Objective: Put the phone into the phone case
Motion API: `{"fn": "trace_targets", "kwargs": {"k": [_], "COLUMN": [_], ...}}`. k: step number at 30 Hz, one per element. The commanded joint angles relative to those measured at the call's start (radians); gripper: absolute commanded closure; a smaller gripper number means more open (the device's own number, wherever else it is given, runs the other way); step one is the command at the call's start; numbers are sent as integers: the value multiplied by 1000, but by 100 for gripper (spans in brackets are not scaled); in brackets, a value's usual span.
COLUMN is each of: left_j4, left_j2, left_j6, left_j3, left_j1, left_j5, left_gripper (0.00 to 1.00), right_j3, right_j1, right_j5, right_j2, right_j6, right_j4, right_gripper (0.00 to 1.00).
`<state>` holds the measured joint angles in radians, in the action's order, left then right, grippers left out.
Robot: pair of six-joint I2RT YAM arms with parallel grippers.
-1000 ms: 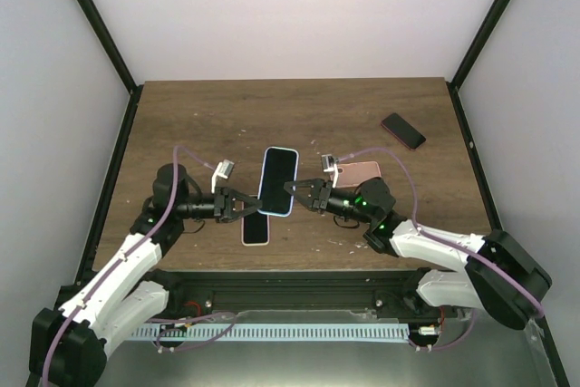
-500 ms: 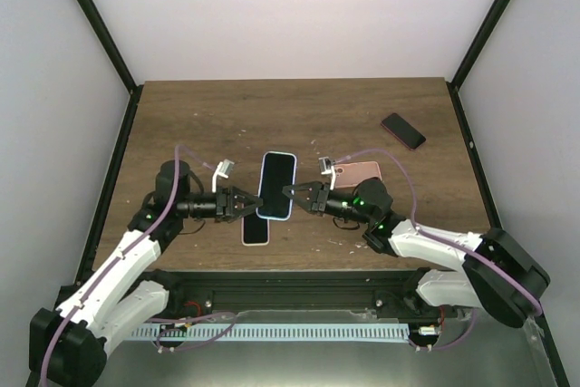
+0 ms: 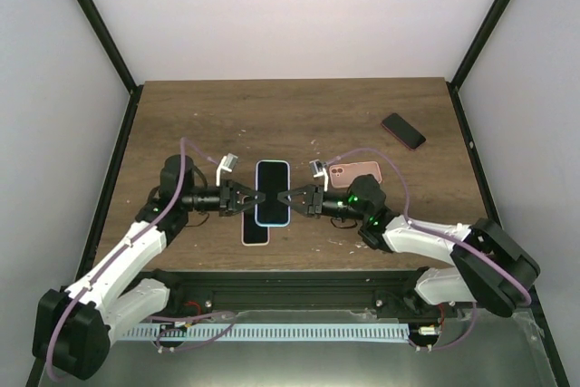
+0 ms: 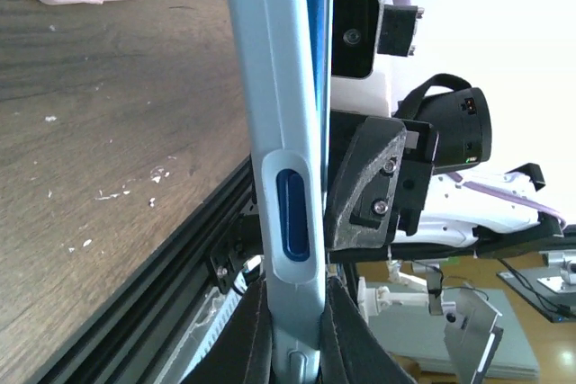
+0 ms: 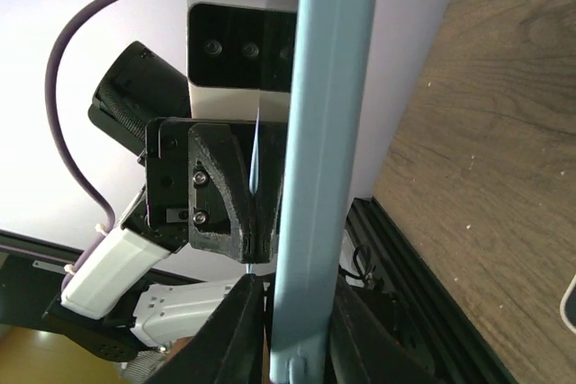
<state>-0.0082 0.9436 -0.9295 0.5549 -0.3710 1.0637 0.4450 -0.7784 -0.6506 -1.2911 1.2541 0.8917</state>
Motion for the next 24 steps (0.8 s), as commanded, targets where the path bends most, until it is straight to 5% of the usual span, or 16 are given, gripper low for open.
{"fn": "trace_targets", "kwargs": {"k": [1, 7, 12, 17, 24], "left_j4": [124, 188, 236, 273, 199], "left_j2": [18, 30, 32, 52, 78], "left_j6": [-51, -57, -55, -54, 46], "left_j3": [-2, 3, 10, 13, 17], "left_j1": [-9, -8, -8, -8, -8], "left_j5": [11, -36, -93, -109, -164], "left_gripper": [96, 100, 100, 100, 100], "right_j3": [60, 5, -27, -16, -11], "right_j1": [-18, -19, -21, -20, -21], "right_j5": [-58, -47, -41, -53, -46], "right_j2": [-7, 29, 75, 96, 107], "right_j6": [-33, 0, 24, 25, 63], "right_j4": [44, 41, -15, -48, -66], "right_gripper": [77, 41, 34, 51, 87]}}
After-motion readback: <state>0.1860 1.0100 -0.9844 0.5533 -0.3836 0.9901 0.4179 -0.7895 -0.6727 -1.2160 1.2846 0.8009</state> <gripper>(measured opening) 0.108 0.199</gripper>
